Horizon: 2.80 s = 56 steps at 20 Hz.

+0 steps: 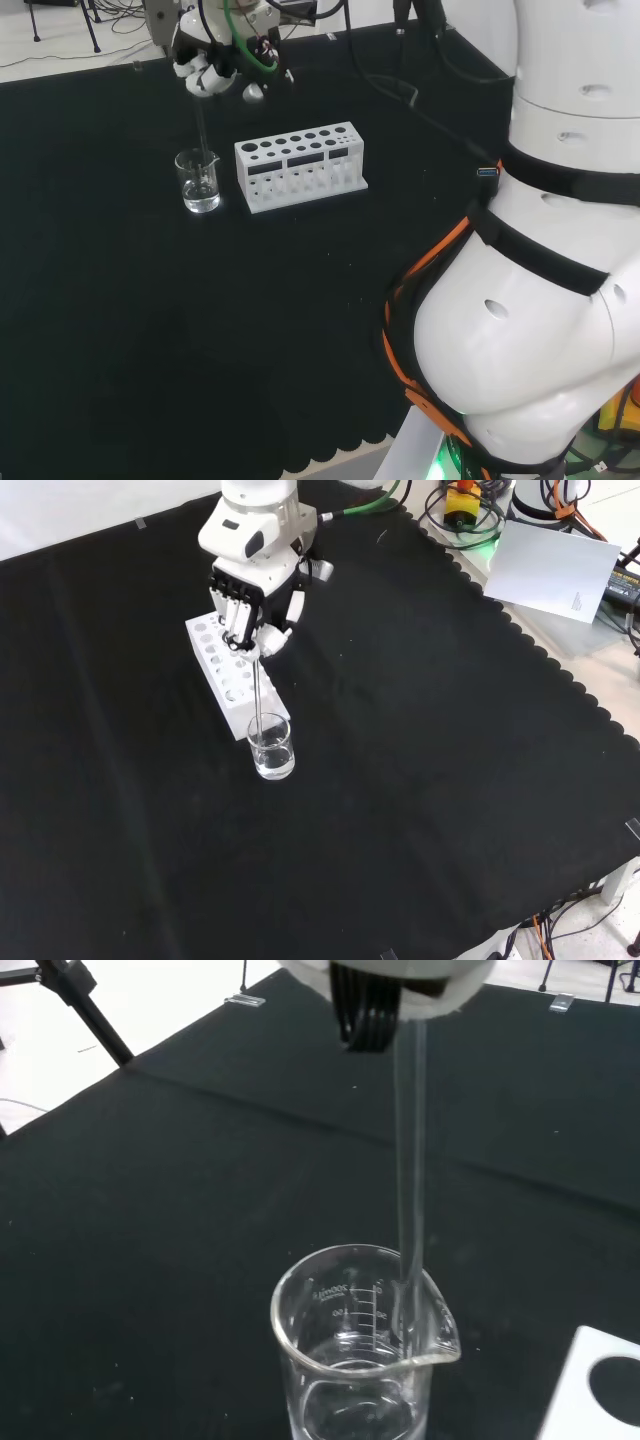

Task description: Stir in the beaker to the left of the white test tube rack with the glass rod.

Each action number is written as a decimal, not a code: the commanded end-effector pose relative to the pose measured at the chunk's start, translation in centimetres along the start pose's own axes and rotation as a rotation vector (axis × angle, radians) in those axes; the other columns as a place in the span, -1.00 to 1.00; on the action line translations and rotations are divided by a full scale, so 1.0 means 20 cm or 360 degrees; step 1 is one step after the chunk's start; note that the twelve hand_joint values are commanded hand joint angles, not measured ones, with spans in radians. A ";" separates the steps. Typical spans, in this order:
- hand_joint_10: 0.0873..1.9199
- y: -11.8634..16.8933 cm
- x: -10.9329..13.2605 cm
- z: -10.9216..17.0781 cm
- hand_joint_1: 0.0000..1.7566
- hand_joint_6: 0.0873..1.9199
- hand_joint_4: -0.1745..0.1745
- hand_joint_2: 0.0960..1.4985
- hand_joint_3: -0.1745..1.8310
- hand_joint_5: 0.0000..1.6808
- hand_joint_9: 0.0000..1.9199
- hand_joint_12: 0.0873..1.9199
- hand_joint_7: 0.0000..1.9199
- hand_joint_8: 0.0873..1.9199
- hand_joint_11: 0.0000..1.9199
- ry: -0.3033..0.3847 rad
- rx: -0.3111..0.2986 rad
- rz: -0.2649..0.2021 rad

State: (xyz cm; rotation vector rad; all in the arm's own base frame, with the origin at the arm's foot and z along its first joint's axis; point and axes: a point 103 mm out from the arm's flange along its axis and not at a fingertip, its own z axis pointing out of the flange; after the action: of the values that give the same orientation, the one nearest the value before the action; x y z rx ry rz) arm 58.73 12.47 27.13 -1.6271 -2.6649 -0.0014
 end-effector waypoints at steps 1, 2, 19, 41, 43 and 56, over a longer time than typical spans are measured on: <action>0.04 -0.05 0.03 -0.03 0.47 -0.31 -1.00 -0.01 -0.21 0.27 0.74 0.03 0.11 0.35 0.69 -0.0020 -0.0006 -0.0010; 0.04 -0.05 0.06 -0.03 0.47 -0.31 -1.00 -0.01 -0.21 0.27 0.74 0.03 0.11 0.35 0.69 -0.0017 -0.0004 -0.0025; 0.04 0.12 0.06 0.03 0.47 -0.31 -1.00 -0.02 -0.20 0.27 0.74 0.04 0.11 0.35 0.69 0.0051 0.0010 -0.0032; 0.04 0.04 0.19 0.03 0.47 -0.31 -1.00 -0.02 -0.20 0.27 0.74 0.04 0.11 0.35 0.69 0.0029 0.0028 -0.0082; 0.04 0.07 0.20 0.03 0.47 -0.31 -1.00 -0.02 -0.20 0.27 0.74 0.04 0.11 0.35 0.69 0.0026 0.0030 -0.0093; 0.04 0.06 0.04 0.01 0.47 -0.31 -1.00 -0.02 -0.20 0.27 0.74 0.04 0.11 0.35 0.69 0.0007 0.0034 0.0001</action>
State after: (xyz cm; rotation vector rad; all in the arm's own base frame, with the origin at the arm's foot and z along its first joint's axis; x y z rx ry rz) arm 59.78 15.77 26.63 -1.5727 -2.6790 0.0171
